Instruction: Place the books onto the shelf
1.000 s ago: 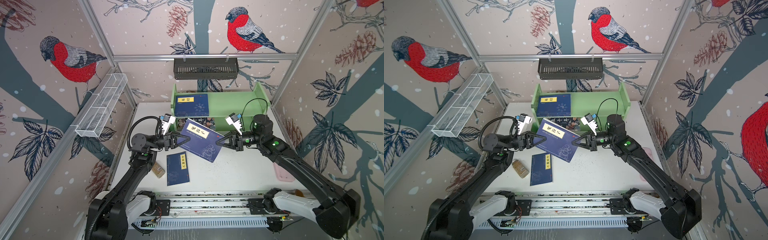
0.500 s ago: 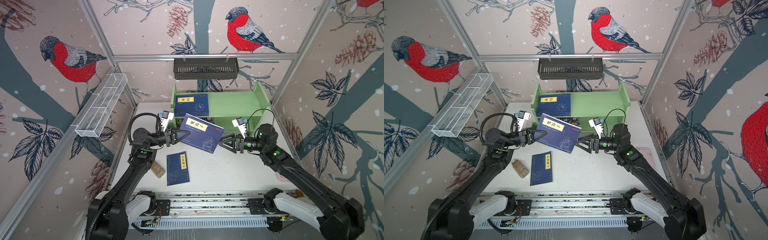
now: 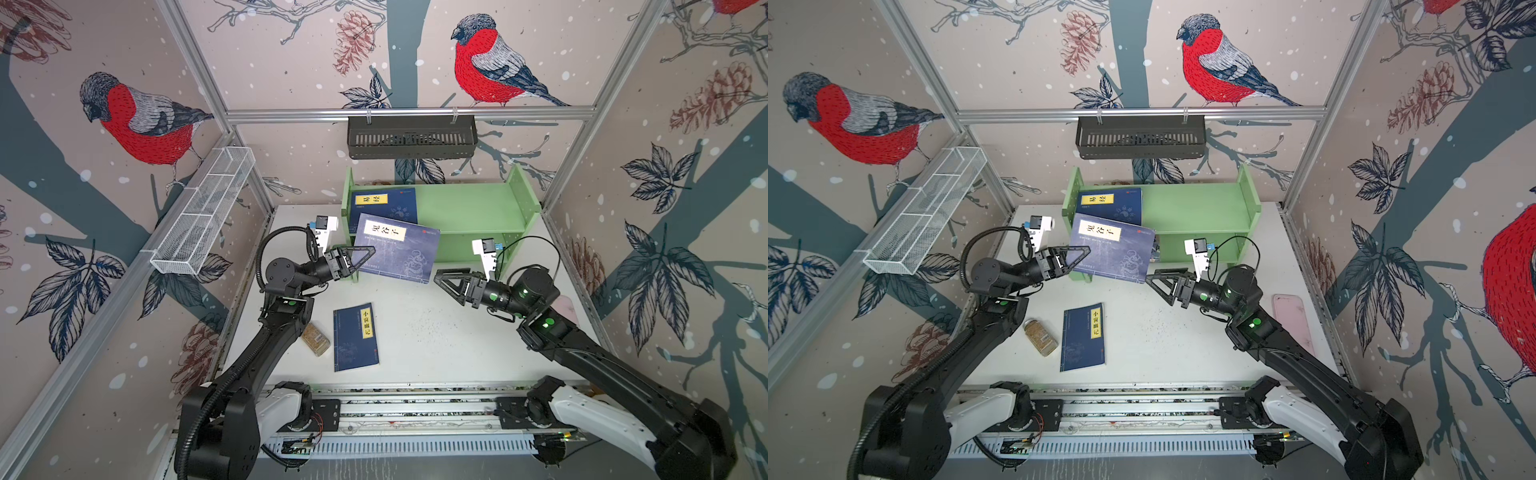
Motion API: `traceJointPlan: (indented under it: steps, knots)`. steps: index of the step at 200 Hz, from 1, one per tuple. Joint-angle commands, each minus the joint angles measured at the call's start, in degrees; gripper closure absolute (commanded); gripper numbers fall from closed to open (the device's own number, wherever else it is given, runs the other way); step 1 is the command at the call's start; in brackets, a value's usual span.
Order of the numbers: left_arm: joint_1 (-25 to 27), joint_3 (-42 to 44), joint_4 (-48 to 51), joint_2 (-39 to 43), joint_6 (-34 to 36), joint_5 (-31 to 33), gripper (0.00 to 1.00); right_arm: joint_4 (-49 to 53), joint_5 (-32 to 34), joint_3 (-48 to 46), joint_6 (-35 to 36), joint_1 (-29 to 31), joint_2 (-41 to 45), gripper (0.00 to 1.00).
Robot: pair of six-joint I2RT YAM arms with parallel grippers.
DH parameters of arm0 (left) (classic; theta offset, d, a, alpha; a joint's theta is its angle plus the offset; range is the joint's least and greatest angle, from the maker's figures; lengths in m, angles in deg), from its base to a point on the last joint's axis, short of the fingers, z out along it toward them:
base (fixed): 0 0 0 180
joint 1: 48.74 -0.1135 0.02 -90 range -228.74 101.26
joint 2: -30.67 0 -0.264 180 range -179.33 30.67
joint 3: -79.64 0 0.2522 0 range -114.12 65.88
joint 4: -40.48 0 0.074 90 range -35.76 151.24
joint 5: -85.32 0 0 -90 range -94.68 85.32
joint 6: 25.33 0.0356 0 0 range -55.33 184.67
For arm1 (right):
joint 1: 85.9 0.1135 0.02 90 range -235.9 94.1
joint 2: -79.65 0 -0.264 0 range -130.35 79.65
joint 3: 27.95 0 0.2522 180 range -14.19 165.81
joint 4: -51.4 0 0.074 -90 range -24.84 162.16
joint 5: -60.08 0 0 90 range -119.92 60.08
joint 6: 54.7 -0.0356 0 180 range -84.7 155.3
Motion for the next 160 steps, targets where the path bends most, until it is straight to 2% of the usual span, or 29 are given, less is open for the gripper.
traceJointPlan:
  steps: [1,36,106,127,142,160]
  knots:
    - [-0.14,0.26,-4.92,0.86,-1.63,1.35,1.0,-3.87,2.66,1.08,-0.52,0.89,-2.07,0.17]
    - [-0.1,-0.05,-3.95,1.32,-1.51,1.87,1.0,-7.71,1.75,2.74,-1.35,1.39,-6.01,0.27]
    - [-0.27,0.62,-5.12,1.48,-3.63,3.15,1.0,-13.45,-0.64,5.01,-3.14,2.0,-10.34,0.6]
    - [-0.32,0.85,-5.5,1.63,-4.83,3.53,1.0,-13.85,-0.82,5.63,-3.11,2.0,-11.08,0.61]
    - [-0.45,0.83,-5.2,1.67,-4.9,3.72,1.0,-14.86,-0.97,5.77,-3.47,2.08,-11.59,0.7]
    - [-0.83,0.96,-5.33,1.83,-5.73,4.2,1.0,-16.58,-0.99,5.57,-4.35,2.16,-12.4,0.7]
